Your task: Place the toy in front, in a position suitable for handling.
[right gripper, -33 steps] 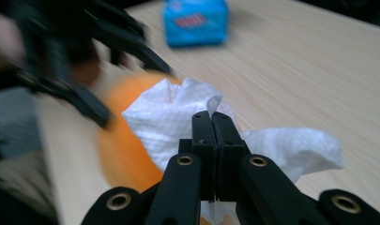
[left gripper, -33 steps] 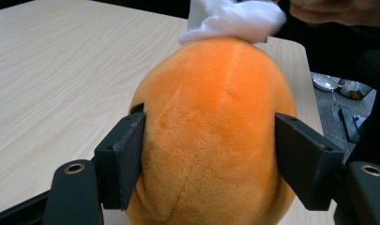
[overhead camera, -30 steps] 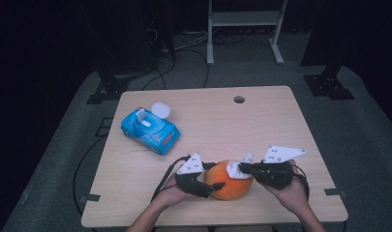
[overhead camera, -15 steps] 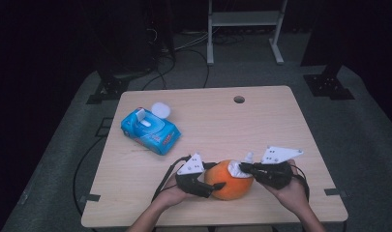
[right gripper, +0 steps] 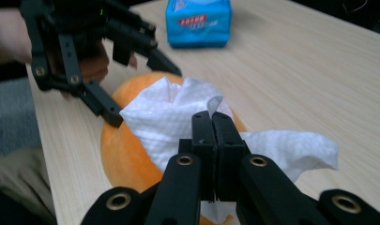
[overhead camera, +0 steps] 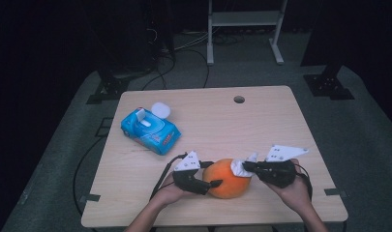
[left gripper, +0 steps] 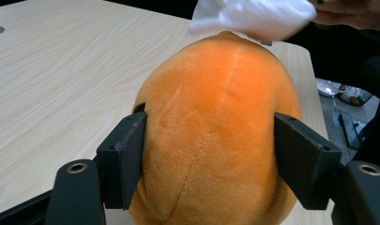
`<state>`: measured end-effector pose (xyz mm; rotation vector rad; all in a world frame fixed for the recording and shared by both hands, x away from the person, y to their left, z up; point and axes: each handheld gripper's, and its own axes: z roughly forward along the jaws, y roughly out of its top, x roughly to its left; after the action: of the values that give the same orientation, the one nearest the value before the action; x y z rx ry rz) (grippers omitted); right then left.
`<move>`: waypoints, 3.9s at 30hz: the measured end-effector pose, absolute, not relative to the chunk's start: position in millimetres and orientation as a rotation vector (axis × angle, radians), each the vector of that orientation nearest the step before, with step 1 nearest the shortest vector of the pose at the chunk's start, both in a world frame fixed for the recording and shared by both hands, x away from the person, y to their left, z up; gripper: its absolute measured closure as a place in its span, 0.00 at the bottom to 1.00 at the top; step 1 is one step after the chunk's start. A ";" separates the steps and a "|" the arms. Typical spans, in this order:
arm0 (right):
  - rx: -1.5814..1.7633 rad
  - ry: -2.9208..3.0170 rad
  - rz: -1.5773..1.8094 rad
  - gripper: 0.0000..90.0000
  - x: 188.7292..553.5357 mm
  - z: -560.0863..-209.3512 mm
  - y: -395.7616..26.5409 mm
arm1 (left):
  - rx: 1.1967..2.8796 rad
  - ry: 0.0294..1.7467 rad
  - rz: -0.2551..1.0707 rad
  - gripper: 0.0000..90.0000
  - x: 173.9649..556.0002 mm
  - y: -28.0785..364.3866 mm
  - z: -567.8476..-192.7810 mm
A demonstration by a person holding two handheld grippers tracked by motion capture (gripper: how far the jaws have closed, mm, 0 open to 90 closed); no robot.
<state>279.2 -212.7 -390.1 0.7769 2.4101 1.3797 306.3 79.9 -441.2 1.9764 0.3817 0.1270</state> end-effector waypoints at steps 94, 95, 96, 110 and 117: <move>0.750 2.322 1.408 0.98 264.3 -384.4 -185.1 | 1.851 0.351 0.141 0.29 294.4 60.7 -418.5; 0.767 2.327 1.420 0.98 265.5 -385.6 -187.8 | 1.851 0.352 0.129 0.24 295.9 62.1 -418.4; 0.771 2.328 1.424 0.99 266.3 -386.1 -189.6 | 1.857 0.353 0.123 0.21 298.1 63.5 -419.1; 0.794 2.337 1.443 0.98 268.0 -390.4 -197.4 | 1.870 0.336 0.043 0.27 300.2 67.5 -427.6; 0.798 2.376 1.493 0.91 269.8 -386.5 -202.3 | 1.866 0.365 0.076 0.33 297.3 62.9 -426.2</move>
<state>269.8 -202.3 -386.5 0.7980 2.3757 1.4928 297.3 62.9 -426.2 1.8660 0.3650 0.0756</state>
